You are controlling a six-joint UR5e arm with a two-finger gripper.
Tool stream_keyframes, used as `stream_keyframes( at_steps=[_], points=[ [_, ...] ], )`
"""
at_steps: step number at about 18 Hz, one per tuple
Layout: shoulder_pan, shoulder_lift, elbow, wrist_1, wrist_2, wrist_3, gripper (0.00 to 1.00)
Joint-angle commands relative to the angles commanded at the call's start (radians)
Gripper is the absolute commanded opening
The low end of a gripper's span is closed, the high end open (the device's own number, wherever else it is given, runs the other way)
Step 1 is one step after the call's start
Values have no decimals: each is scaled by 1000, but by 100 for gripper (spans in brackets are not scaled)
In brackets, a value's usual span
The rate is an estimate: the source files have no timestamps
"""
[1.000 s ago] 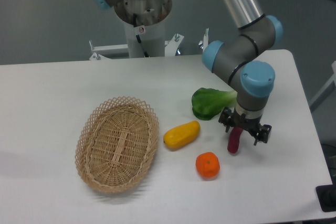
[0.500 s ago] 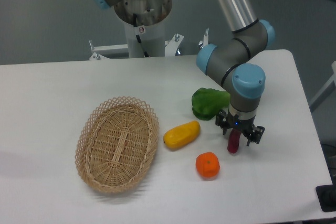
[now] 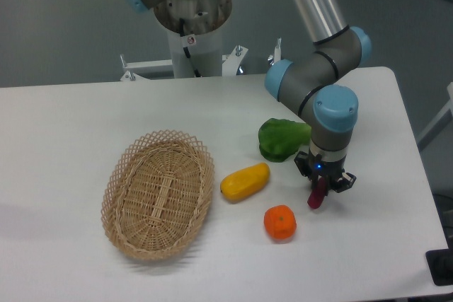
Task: Pick up the sweet potato from the table
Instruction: 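Close the gripper on the purple sweet potato, then lift the held sweet potato up off the table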
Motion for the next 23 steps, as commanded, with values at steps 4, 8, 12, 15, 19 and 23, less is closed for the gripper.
stream_keyframes(
  at_steps=[4, 8, 12, 15, 19, 23],
  points=[
    [-3, 51, 98, -141, -2, 0, 18],
    [-47, 135, 178, -271, -37, -8, 19],
    [-51, 167, 301, -483, -130, -14, 19],
    [-52, 180, 319, -525, -135, -15, 18],
    [-58, 183, 319, -522, -161, -90, 18],
    [-60, 177, 321, -519, -158, -112, 18]
  ],
)
